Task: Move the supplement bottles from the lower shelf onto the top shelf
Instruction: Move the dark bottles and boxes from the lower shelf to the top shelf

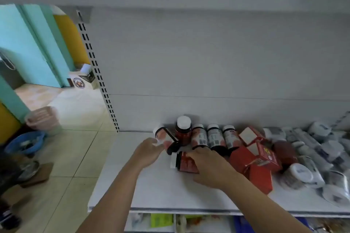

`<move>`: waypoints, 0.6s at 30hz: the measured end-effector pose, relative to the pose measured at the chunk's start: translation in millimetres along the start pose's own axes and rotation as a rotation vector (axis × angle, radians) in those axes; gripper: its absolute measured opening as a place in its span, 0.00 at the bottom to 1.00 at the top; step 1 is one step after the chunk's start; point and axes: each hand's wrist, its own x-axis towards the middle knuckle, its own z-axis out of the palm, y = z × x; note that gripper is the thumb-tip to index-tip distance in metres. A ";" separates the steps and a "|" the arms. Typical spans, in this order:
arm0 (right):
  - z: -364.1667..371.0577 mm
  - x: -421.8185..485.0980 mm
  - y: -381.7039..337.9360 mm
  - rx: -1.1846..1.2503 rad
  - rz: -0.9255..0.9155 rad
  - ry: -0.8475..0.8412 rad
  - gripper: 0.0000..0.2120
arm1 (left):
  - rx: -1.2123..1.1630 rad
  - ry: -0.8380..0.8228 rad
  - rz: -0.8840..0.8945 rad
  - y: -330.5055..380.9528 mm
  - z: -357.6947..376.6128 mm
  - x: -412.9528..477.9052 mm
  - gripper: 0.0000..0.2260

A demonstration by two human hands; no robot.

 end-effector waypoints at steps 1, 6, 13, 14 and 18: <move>2.4 6.2 0.8 -0.052 -0.004 -0.005 0.31 | -0.056 0.042 -0.033 2.2 5.1 10.6 0.26; 20.1 33.9 1.1 -0.278 0.012 0.075 0.32 | -0.296 0.074 -0.188 21.5 24.8 42.9 0.22; 33.8 8.2 3.0 -0.050 0.105 0.137 0.29 | -0.427 0.127 -0.183 24.8 34.7 38.6 0.18; 28.7 -0.6 2.1 0.141 0.167 0.162 0.29 | -0.455 0.122 -0.196 22.4 31.1 31.2 0.19; -7.2 -32.4 -11.2 0.946 0.323 0.252 0.29 | -0.494 0.120 -0.085 29.7 7.9 -14.9 0.11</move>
